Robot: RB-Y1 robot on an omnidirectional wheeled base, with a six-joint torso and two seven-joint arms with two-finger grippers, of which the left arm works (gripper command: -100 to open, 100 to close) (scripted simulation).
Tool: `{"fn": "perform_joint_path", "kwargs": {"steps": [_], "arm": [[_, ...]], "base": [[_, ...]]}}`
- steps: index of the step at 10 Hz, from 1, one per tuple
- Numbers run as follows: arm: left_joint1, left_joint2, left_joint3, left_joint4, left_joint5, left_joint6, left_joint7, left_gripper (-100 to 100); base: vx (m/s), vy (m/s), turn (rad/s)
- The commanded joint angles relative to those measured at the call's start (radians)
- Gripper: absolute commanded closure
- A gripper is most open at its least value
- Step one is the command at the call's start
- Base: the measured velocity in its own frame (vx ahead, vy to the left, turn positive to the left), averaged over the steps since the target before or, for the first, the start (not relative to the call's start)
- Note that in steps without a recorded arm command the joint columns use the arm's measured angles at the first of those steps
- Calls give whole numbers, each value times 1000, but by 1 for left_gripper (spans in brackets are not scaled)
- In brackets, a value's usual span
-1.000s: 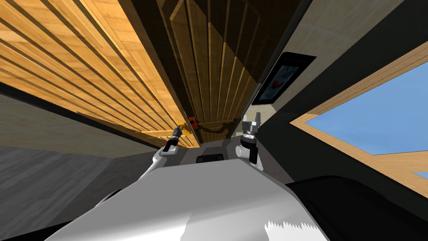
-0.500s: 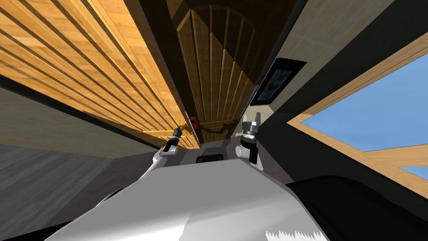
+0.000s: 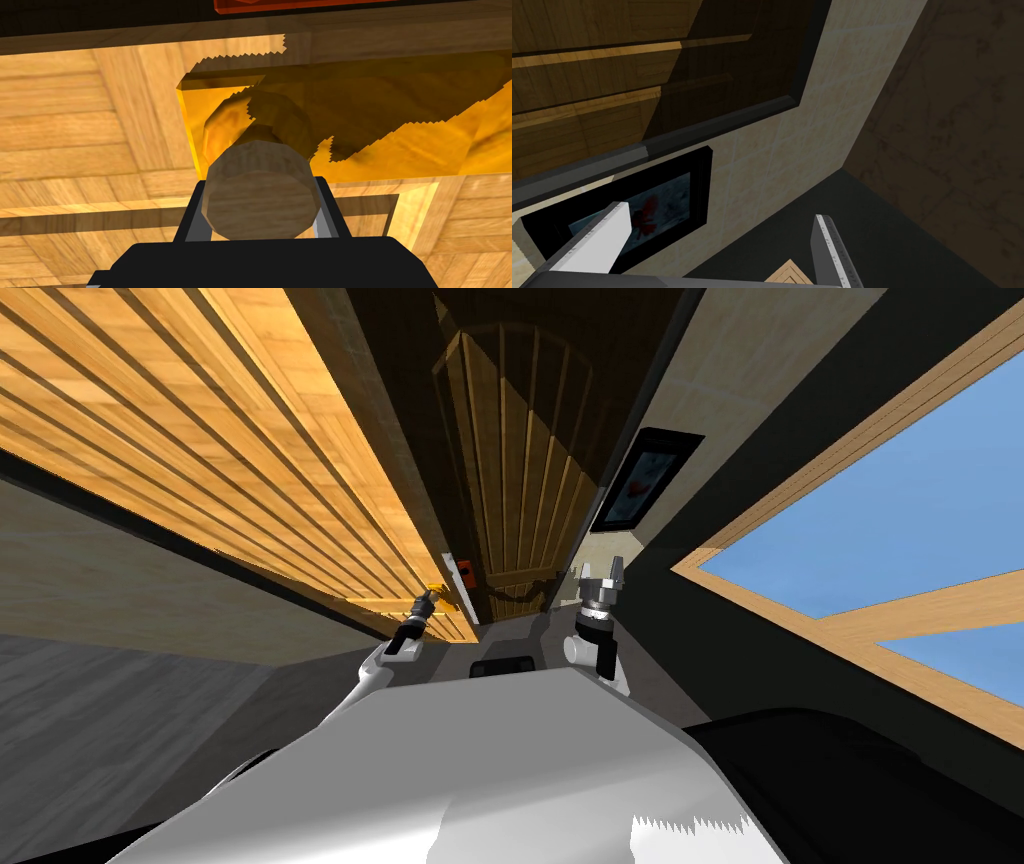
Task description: Pull the door open
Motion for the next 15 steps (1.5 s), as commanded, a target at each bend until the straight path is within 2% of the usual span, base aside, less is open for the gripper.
{"fn": "perform_joint_path", "kwargs": {"steps": [1, 2, 6, 7, 8, 15], "arm": [[17, 20, -20, -12, 1, -9, 19, 100], [27, 38, -42, -28, 1, -18, 36, 100], [48, 80, -99, -71, 1, -42, 80, 100], [48, 76, -86, -56, 0, -39, 69, 100], [63, 98, -102, -64, 2, -61, 87, 100], [135, 209, -171, -105, 10, -166, 164, 100]], "base": [[-226, 97, -123], [-263, 138, -172], [-153, 116, -151], [-44, 49, -32], [-115, 48, -102], [-208, 118, -133]]}}
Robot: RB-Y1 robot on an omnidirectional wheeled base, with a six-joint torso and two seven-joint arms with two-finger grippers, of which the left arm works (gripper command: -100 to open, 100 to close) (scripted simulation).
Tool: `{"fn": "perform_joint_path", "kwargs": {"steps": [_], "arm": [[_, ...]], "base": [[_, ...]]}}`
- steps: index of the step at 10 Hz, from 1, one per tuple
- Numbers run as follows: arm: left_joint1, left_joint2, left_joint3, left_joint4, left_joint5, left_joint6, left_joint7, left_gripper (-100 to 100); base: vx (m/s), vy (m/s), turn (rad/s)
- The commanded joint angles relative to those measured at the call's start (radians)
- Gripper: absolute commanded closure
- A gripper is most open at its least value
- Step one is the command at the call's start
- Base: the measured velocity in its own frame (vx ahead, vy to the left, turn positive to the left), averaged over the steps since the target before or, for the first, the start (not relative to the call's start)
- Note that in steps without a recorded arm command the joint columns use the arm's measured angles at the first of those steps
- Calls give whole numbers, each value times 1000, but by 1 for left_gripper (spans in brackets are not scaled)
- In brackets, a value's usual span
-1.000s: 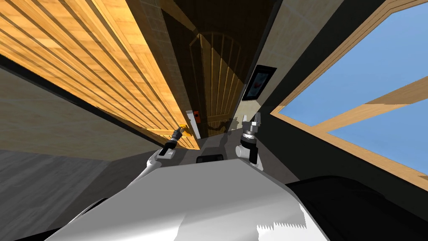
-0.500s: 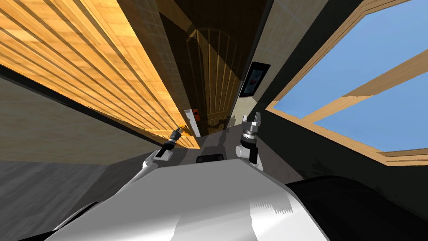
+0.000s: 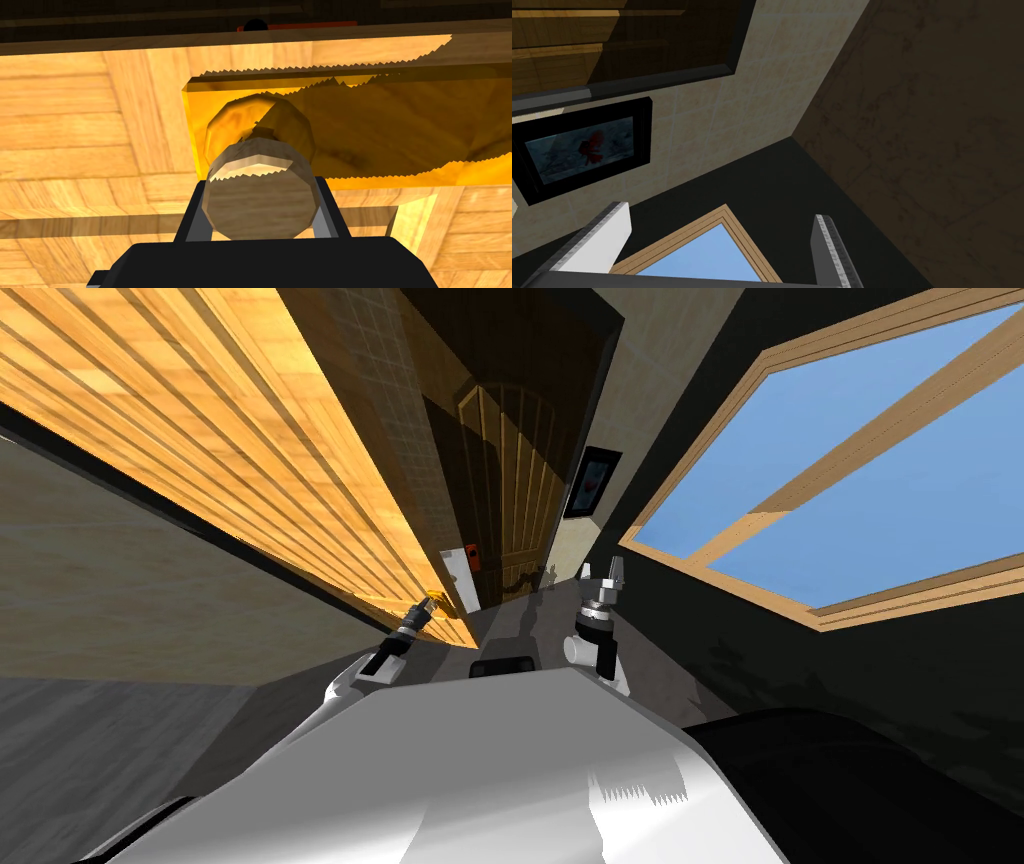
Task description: Pull the door open
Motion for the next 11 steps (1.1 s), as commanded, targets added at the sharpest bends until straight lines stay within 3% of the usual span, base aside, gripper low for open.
{"fn": "perform_joint_path", "kwargs": {"steps": [1, 2, 8, 10, 11], "arm": [[0, 0, 0, 0, 0, 0, 0, 100], [15, 23, -15, 5, 0, -32, 17, 100], [47, 89, -52, 16, 3, -128, 63, 100], [56, 107, -63, 19, 3, -155, 75, 100], [53, 105, -53, 20, 5, -140, 69, 100]], "base": [[-97, 54, -13], [-156, 100, -145], [-205, 122, -151], [-179, 112, -102], [-73, 55, -12]]}}
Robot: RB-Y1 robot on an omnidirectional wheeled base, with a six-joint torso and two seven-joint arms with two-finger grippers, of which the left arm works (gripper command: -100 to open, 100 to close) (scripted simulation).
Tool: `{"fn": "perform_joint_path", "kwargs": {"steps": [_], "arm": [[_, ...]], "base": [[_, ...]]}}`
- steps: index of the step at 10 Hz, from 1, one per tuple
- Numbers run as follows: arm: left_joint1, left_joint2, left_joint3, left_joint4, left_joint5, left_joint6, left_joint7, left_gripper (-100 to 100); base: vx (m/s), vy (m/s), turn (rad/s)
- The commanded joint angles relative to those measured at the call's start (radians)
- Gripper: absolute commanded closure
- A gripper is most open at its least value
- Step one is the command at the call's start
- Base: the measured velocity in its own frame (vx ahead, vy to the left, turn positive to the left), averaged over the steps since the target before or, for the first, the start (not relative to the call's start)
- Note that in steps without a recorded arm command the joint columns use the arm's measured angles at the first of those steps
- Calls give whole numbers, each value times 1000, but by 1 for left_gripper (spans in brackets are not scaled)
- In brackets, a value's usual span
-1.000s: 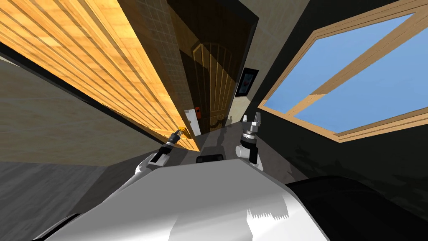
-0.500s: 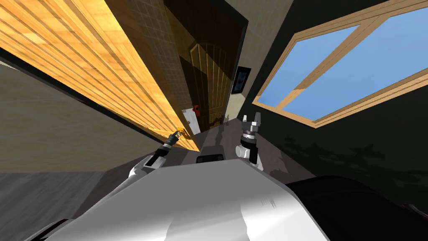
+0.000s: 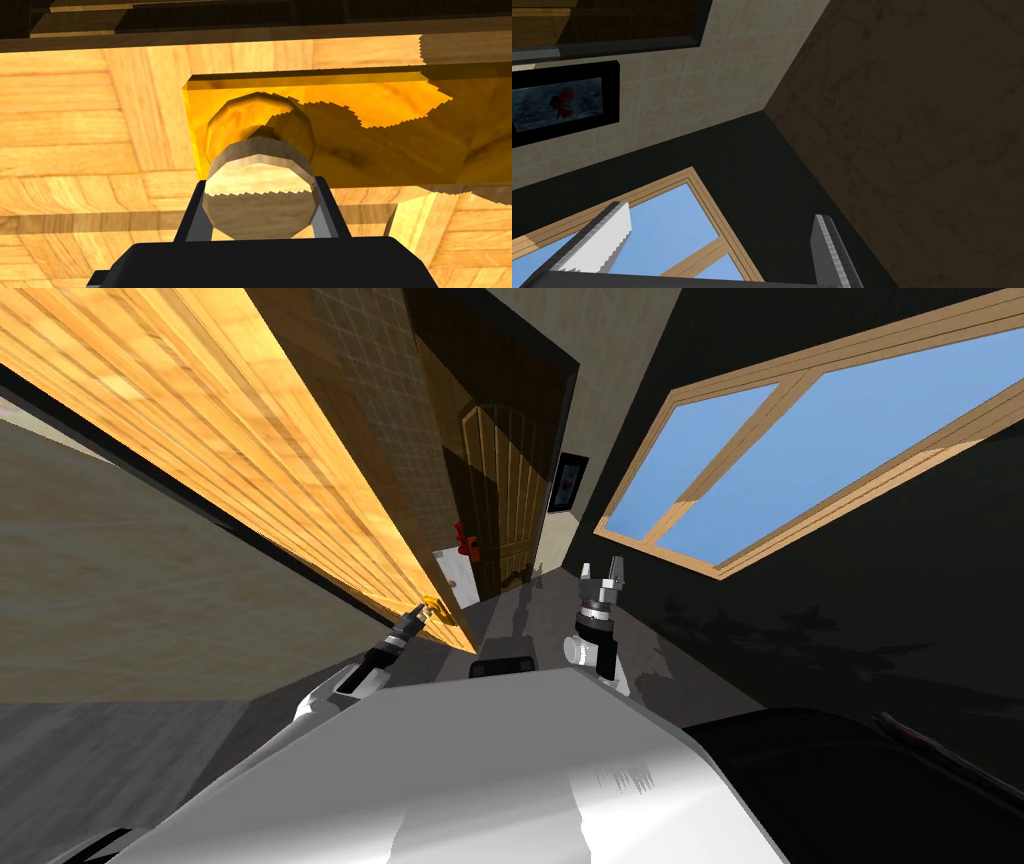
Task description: Pull the door open
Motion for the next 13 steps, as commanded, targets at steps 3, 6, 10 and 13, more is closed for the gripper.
{"fn": "perform_joint_path", "kwargs": {"steps": [3, 6, 10, 13], "arm": [[11, 27, -18, 16, 0, -54, 17, 100], [20, 50, -34, 29, 1, -99, 32, 100], [32, 80, -53, 45, 1, -157, 51, 100], [32, 89, -52, 61, 2, -167, 56, 100]], "base": [[-169, 104, -166], [-187, 122, -140], [-195, 141, -133], [-122, 69, -99]]}}
